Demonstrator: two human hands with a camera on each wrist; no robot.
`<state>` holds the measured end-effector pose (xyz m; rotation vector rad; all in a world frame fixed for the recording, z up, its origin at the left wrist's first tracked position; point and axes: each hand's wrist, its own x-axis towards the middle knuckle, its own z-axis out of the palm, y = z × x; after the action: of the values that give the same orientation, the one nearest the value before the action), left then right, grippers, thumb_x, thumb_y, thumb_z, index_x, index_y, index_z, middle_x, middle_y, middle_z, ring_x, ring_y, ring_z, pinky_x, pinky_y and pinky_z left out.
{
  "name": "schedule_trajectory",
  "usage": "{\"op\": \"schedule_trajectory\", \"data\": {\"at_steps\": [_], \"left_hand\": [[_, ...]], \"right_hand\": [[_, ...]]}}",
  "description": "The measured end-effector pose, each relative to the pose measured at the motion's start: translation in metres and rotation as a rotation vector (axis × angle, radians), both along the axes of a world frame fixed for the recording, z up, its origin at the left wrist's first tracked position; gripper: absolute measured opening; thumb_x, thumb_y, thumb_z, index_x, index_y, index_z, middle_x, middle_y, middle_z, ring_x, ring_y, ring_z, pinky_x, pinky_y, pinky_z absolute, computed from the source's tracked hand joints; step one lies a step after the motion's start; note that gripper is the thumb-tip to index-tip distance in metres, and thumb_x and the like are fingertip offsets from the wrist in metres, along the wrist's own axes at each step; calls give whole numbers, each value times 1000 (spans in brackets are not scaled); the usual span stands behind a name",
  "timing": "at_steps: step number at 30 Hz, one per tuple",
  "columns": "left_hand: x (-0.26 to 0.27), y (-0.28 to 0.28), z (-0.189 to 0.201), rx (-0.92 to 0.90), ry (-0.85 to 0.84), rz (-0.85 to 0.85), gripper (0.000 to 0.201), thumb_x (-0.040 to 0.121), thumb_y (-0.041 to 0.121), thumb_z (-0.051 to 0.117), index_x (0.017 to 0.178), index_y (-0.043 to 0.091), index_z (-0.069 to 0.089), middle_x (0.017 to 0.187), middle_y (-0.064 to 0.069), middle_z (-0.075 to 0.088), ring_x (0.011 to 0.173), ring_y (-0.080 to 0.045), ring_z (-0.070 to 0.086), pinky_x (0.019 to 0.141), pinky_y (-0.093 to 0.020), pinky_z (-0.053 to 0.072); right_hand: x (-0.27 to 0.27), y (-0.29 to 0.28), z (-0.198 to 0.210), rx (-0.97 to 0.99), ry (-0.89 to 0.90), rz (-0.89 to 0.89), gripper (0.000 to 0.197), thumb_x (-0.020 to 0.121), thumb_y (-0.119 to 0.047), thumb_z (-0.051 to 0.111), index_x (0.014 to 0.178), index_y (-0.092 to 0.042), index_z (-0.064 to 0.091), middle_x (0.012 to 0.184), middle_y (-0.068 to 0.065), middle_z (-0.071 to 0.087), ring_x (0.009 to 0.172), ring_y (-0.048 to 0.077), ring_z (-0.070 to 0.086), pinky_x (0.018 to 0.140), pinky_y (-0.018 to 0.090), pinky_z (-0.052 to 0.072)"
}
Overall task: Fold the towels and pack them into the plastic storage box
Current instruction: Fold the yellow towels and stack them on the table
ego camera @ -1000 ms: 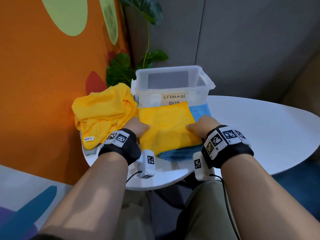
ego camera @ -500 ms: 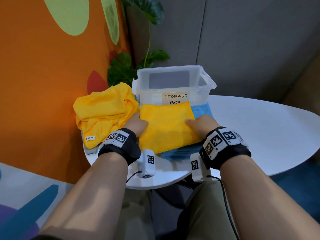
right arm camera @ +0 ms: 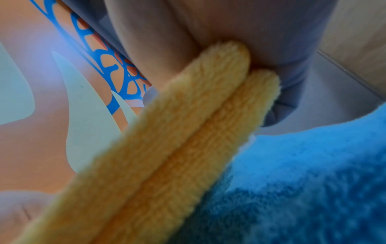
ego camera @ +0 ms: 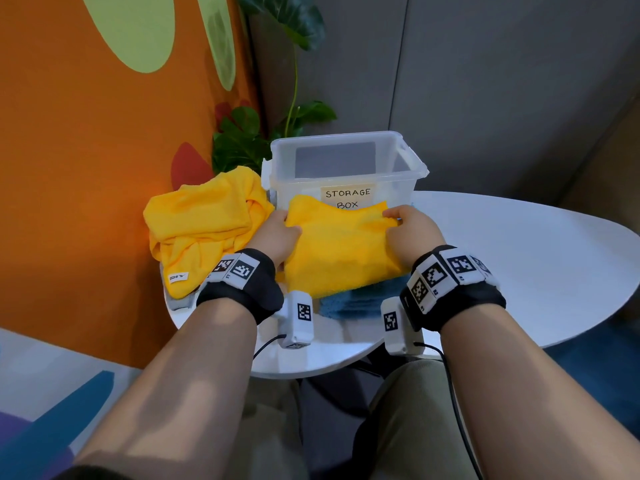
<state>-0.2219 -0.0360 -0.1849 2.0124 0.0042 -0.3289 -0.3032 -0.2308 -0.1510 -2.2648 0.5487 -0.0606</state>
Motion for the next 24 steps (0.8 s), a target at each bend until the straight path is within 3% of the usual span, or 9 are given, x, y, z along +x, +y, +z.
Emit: {"op": "schedule_trajectory", "data": {"at_steps": [2, 5, 9, 13, 20, 24], "left_hand": [[-5, -9, 10, -104, 8, 4, 41, 96, 30, 48, 137, 29, 40, 123, -7, 58, 107, -33, 59, 89, -55, 52], [-12, -20, 19, -231, 85, -1, 45, 96, 30, 55, 137, 31, 37, 127, -7, 56, 107, -31, 60, 88, -55, 53], [-21, -24, 15, -25, 250, -117, 64, 89, 28, 67, 142, 22, 31, 131, -9, 53, 109, -33, 59, 83, -50, 55], [-23, -23, 9, 92, 265, -146, 70, 87, 25, 71, 143, 20, 30, 129, -9, 53, 107, -33, 61, 82, -51, 56], [-26, -28, 5, 127, 94, -142, 70, 84, 24, 73, 140, 24, 31, 127, -10, 53, 108, -32, 57, 83, -51, 56], [-27, -24, 5, 88, 194, -172, 86, 79, 15, 79, 145, 27, 25, 131, -8, 50, 110, -34, 58, 80, -52, 57]], "right_hand": [[0, -5, 4, -24, -23, -58, 51, 91, 3, 35, 136, -20, 45, 131, 14, 52, 116, 31, 51, 87, 31, 40], [-1, -15, 5, -68, -30, -171, 49, 92, 0, 37, 138, -18, 43, 130, 14, 54, 116, 31, 51, 81, 32, 39], [-4, -22, -4, -123, 117, -254, 37, 92, -9, 45, 129, -6, 43, 124, 16, 56, 112, 33, 54, 74, 31, 37], [-3, -23, -17, -164, 234, -250, 28, 92, -13, 48, 118, -3, 48, 117, 16, 59, 104, 32, 58, 69, 31, 39], [-3, -32, -20, -223, 128, -265, 29, 93, -3, 42, 119, -6, 53, 118, 15, 59, 109, 32, 55, 73, 30, 37], [-6, -32, -22, -250, 124, -282, 30, 94, -1, 38, 121, -5, 51, 118, 17, 58, 108, 33, 56, 74, 32, 38]]}}
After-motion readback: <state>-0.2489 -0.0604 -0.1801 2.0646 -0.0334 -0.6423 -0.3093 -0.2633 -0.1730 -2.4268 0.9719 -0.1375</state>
